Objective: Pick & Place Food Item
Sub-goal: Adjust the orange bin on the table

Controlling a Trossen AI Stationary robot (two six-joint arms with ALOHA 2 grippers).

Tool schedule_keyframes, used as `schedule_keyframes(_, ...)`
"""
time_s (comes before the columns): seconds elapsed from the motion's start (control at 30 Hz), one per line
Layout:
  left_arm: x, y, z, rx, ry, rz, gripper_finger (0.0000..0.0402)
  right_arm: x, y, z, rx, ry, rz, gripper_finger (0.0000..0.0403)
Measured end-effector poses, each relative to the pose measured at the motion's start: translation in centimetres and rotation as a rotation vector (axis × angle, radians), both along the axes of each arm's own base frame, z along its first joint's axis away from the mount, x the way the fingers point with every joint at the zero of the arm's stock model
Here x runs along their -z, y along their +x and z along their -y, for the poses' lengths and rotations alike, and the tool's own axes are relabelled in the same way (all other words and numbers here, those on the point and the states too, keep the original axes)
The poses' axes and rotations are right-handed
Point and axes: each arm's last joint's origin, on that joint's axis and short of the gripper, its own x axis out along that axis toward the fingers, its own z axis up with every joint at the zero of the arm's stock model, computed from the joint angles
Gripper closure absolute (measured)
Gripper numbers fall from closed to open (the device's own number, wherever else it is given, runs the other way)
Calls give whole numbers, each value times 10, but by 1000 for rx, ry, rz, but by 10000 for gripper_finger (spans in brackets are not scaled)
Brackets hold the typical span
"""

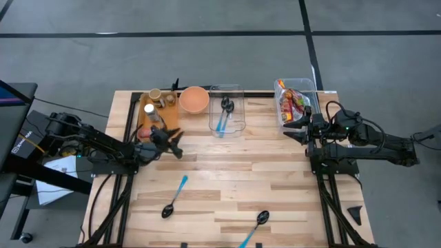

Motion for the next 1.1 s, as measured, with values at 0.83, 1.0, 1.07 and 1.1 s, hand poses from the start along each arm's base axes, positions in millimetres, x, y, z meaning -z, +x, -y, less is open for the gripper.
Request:
schedule_keyframes(0.83, 37, -17, -7, -116, -308, -73, 401, 0, 0, 0, 0, 1, 0, 269)
schedule_keyframes(1.0, 36, -17, -8, -142, -287, -63, 401, 0, 0, 0, 0, 1, 0, 269)
schedule_keyframes(1.07, 36, -17, -8, -143, -287, -65, 401, 0, 0, 0, 0, 1, 0, 269)
schedule_keyframes(1.1, 36, -17, -8, -144, -288, -66, 401, 0, 0, 0, 0, 1, 0, 269)
